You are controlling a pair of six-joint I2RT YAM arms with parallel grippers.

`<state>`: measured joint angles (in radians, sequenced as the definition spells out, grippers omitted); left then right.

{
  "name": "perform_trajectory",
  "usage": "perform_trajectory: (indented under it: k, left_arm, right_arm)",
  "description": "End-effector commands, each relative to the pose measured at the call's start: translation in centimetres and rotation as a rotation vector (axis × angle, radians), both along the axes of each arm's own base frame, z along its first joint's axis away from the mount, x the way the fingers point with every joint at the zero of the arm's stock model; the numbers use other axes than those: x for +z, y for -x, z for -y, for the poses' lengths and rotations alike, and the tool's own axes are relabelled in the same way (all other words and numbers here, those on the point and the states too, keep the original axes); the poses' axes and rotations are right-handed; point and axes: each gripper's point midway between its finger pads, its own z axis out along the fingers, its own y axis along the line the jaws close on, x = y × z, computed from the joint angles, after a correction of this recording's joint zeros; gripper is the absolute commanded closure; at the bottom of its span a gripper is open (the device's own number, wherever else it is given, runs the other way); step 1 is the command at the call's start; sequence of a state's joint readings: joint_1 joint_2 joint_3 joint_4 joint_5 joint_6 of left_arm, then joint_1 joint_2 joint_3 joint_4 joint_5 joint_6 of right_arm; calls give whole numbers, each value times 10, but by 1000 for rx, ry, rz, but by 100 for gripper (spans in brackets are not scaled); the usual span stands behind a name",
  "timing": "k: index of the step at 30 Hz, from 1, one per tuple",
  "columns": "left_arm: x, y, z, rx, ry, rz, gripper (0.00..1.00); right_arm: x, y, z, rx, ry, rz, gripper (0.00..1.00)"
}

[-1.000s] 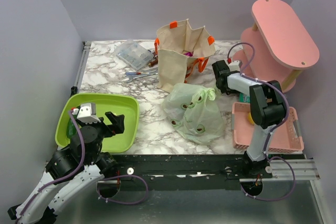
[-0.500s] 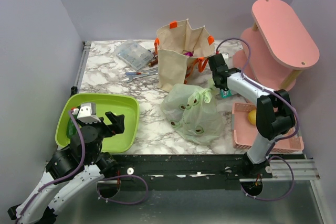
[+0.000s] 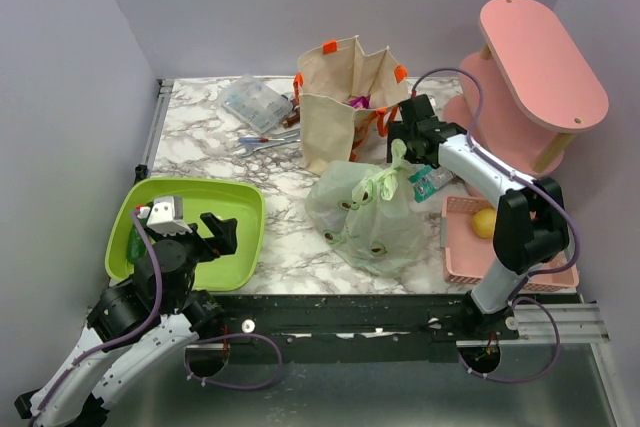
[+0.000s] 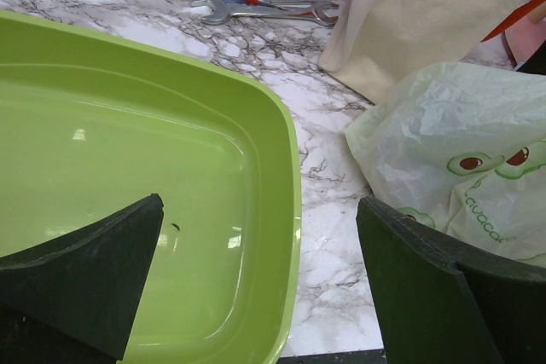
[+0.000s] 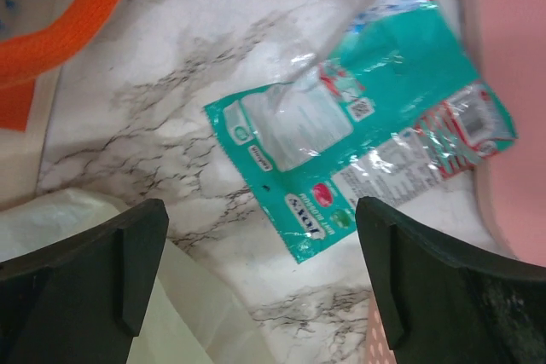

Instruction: Place the food into the grocery bag and tie it

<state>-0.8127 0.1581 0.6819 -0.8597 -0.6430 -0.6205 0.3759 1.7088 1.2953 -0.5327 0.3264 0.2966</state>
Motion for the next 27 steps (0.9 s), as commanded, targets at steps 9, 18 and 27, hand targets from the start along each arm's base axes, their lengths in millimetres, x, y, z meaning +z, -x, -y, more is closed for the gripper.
perform_trajectory:
  k: [9,18,27]
  left_arm:
    - [3,-1,0,0,5,12,2]
    - [1,-2,2,-6,-7,1,2]
    - [1,-2,2,1,-11,-1,2]
  right_arm:
    - [9,1,62,-349,150,15,0]
    - [-1,-29,61,-383,110,-8,0]
    - [-30,-50,53,-378,120,-44,0]
